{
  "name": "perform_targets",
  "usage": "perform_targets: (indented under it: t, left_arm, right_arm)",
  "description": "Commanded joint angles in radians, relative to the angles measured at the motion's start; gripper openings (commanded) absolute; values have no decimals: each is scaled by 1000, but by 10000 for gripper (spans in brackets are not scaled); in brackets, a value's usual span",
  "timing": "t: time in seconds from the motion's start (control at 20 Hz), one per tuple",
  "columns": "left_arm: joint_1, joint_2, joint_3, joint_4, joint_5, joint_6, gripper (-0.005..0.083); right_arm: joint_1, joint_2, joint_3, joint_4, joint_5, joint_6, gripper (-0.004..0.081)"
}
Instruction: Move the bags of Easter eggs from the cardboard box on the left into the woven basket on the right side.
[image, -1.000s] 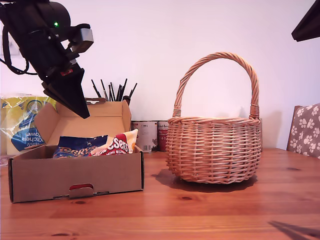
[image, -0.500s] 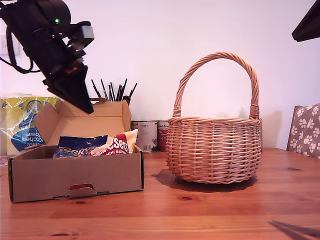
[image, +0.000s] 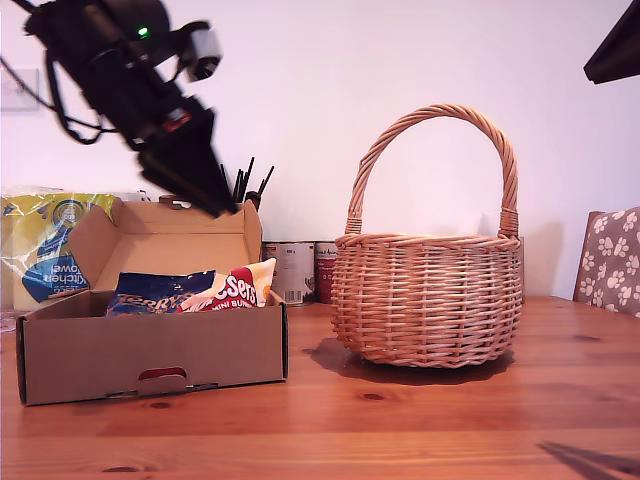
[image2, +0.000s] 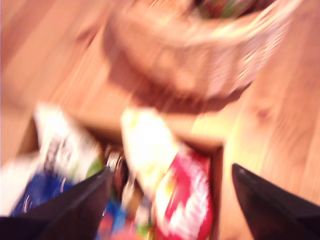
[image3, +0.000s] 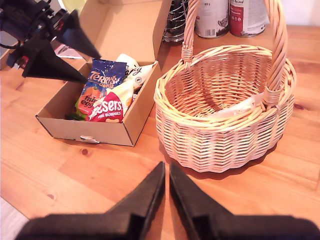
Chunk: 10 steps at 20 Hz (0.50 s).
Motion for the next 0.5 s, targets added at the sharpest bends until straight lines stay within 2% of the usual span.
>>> perform_targets:
  t: [0.0, 0.25, 0.45]
  left_arm:
    - [-2, 64, -4, 37, 7, 10, 767]
    - [-14, 187, -4, 152, 1, 10, 767]
    - [-15, 264, -4, 120, -2, -10, 765]
  right_arm:
    - [-5, 0, -14, 4, 0, 2, -5]
    - [-5, 0, -14, 2, 0, 2, -5]
    - [-5, 0, -14, 2, 0, 2, -5]
